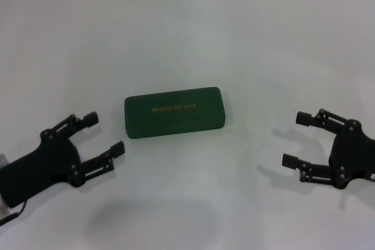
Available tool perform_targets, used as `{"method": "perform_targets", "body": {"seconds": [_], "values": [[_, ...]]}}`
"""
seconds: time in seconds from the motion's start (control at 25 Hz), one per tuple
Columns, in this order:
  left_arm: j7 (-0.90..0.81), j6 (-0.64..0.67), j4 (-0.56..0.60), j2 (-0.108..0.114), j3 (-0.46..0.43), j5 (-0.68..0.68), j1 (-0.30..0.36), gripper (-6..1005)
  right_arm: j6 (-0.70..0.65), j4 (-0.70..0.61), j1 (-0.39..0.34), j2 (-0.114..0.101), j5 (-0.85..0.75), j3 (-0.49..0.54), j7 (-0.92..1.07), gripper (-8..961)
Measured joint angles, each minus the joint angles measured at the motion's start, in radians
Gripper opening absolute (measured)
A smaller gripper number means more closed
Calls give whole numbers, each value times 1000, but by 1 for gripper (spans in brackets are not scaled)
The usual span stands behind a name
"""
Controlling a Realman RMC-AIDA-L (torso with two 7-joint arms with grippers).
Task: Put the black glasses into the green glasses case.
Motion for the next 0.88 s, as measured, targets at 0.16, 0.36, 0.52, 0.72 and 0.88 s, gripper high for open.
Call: {"method": "perform_targets", "body": {"seconds": [0.16,0.36,0.52,0.72,0.88], "values": [[-2,21,-3,0,-33,28,22,841,-9,36,-6,2,-2,-2,-15,869],[-17,70,-2,18,-34,44,32,864,-25,39,-13,8,-4,-3,-18,869],[-38,97,-5,34,-41,61,35,863,-31,59,-21,10,-2,0,-24,869],[-46,102,0,40,-63,71,43,865,-36,92,-34,11,8,10,-76,869],[-59,110,5,48,-85,92,48,865,-42,100,-42,13,9,10,-87,869]]}}
